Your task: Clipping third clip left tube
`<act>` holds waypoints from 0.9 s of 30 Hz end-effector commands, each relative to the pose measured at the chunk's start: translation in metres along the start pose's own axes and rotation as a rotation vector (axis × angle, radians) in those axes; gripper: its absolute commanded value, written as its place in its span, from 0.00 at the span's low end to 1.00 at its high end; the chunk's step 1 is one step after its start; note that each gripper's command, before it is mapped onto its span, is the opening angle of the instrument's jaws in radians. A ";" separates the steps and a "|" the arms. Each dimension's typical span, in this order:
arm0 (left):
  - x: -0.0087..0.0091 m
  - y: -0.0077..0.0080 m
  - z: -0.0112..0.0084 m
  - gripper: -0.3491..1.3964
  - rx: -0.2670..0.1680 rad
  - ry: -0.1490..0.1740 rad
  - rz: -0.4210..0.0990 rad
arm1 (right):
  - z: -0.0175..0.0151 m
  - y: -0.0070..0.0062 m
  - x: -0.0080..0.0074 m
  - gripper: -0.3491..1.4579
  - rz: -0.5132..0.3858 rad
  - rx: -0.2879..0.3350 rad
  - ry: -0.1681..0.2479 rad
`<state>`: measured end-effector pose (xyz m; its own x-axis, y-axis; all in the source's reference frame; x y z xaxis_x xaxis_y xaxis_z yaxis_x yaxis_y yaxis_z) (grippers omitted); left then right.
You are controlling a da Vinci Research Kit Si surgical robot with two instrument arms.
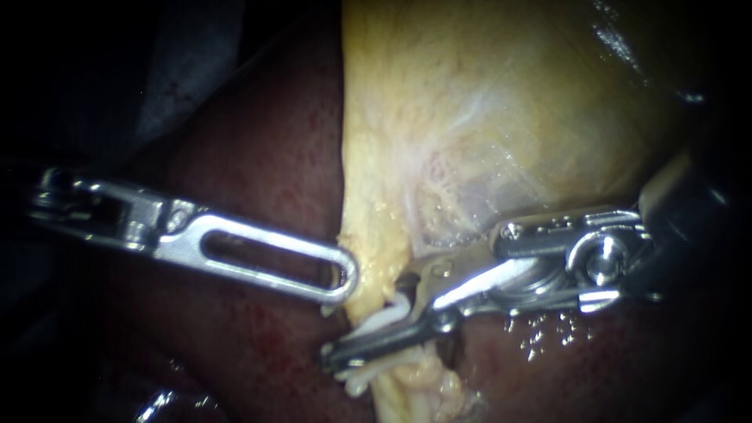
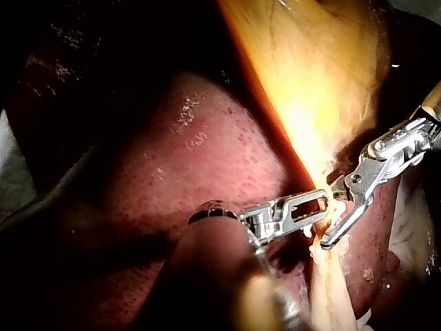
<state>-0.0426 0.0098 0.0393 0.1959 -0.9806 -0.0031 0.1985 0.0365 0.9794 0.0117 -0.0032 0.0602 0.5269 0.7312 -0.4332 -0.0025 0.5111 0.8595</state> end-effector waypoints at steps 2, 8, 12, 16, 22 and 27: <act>0.0000 0.0000 0.0000 0.00 0.000 0.000 0.000 | 0.0000 0.0000 0.0001 0.16 0.010 0.001 0.001; 0.0000 0.0000 0.0000 0.00 0.000 0.000 0.000 | -0.0001 0.0000 0.0001 0.13 0.021 0.002 0.001; 0.0000 0.0000 0.0000 0.00 0.000 0.000 0.000 | -0.0001 0.0000 0.0001 0.13 0.021 0.002 0.001; 0.0000 0.0000 0.0000 0.00 0.000 0.000 0.000 | -0.0001 0.0000 0.0000 0.13 0.020 0.003 0.000; -0.0001 0.0000 0.0001 0.00 0.000 0.000 0.000 | -0.0001 0.0000 -0.0001 0.13 0.025 0.004 0.000; -0.0001 0.0000 0.0001 0.00 -0.002 -0.003 0.000 | -0.0002 0.0000 -0.0001 0.13 0.025 0.004 -0.001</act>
